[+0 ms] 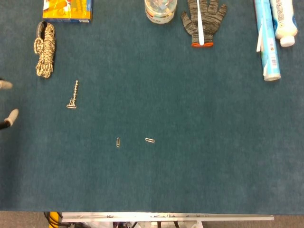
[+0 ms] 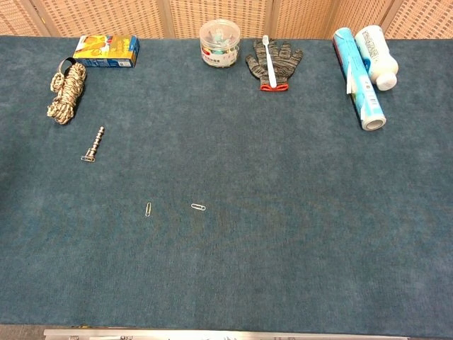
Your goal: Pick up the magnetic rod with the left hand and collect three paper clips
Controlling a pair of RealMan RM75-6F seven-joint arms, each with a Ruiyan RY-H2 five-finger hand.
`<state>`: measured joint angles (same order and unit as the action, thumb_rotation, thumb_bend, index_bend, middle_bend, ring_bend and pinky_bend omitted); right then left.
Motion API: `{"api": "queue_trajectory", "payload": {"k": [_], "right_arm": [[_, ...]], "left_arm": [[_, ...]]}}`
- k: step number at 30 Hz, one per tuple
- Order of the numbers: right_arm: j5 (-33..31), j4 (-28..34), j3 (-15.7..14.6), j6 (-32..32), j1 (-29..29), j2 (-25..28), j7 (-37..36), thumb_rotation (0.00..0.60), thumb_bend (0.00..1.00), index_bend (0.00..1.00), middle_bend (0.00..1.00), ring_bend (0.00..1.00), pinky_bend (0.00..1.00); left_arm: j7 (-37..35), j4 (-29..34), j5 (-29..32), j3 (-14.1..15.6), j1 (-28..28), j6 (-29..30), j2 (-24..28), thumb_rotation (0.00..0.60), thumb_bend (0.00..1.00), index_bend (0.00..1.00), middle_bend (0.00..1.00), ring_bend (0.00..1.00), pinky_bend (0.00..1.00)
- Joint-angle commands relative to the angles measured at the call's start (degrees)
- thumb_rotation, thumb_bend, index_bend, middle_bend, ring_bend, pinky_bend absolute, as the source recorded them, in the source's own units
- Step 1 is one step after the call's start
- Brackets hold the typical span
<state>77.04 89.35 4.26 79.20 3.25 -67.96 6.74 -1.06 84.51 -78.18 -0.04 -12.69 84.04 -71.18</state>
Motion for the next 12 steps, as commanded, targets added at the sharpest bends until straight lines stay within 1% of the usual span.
{"api": "queue_trajectory", "payload": {"k": [1, 6, 12], "right_arm": [[0.02, 0.35, -0.06, -0.2, 0.13, -0.15, 0.07, 0.6, 0.0, 0.49, 0.36, 0.26, 0.44], [-0.22, 0.83, -0.21, -1.0, 0.42, -0.63, -0.27, 0.6, 0.0, 0.49, 0.36, 0.26, 0.44], [-0.8, 0.86, -0.29, -2.21, 1.0, -1.45, 0.28, 0.6, 0.0, 0.49, 0.36, 0.26, 0.44]], "left_arm": [[1.04, 1.79, -2.98, 2.15, 3.25, 4.02, 1.48, 0.6, 0.21, 0.33, 0.28, 0.2, 0.41], [0.66, 0.88, -3.58, 2.81, 6.21, 6.13, 1.49, 0.6, 0.21, 0.35, 0.28, 0.2, 0.39], [-1.7, -0.35, -2.84, 2.31, 7.61, 5.22, 1.58, 0.6, 0.21, 0.36, 0.28, 0.2, 0.39]]}}
